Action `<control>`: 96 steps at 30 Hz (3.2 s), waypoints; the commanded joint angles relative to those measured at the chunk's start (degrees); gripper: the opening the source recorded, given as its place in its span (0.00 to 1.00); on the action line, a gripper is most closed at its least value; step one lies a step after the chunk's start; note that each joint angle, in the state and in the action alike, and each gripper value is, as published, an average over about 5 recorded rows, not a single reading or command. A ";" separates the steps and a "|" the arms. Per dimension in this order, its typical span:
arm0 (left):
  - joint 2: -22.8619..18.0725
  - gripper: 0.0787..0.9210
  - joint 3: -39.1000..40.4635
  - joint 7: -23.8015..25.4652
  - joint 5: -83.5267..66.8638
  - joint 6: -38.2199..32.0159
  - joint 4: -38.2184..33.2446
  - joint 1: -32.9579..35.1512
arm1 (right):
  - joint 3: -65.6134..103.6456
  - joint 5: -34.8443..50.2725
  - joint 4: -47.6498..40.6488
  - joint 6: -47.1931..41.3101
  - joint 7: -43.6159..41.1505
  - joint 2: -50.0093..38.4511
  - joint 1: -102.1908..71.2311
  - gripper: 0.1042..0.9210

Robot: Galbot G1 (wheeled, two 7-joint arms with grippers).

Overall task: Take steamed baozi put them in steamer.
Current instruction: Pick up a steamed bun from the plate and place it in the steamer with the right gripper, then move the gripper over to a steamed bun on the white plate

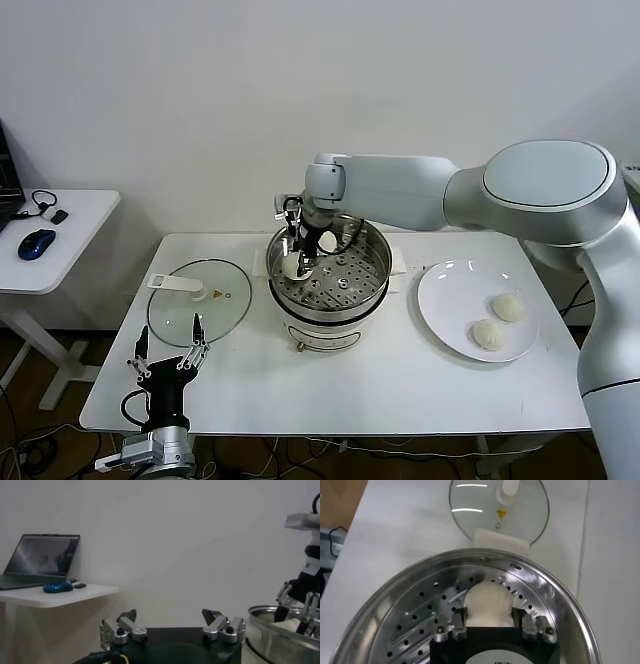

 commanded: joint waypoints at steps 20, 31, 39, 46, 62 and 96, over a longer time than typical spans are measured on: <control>-2.07 0.88 0.27 0.20 0.23 0.49 -2.63 1.05 | -9.90 4.88 14.30 1.86 -5.59 -10.89 18.96 0.88; -2.49 0.88 1.32 0.07 1.45 0.08 -3.59 2.62 | -17.59 -2.35 21.77 6.98 -9.79 -27.73 24.88 0.88; -2.80 0.88 1.84 -0.15 2.78 -0.07 -3.15 2.76 | -20.30 -11.76 21.14 13.36 -12.11 -36.97 22.01 0.88; -2.80 0.88 2.46 -0.49 3.90 -0.11 -2.23 2.26 | -16.34 -16.86 17.67 16.29 -12.39 -41.41 14.41 0.88; -2.80 0.88 1.97 -0.81 4.48 -0.43 0.01 1.62 | -10.62 -23.30 13.11 18.83 -11.72 -44.69 1.48 0.88; -2.80 0.88 1.06 -1.20 4.17 -1.61 1.27 1.59 | 0.04 -28.34 2.33 20.53 -9.97 -42.02 -12.04 0.88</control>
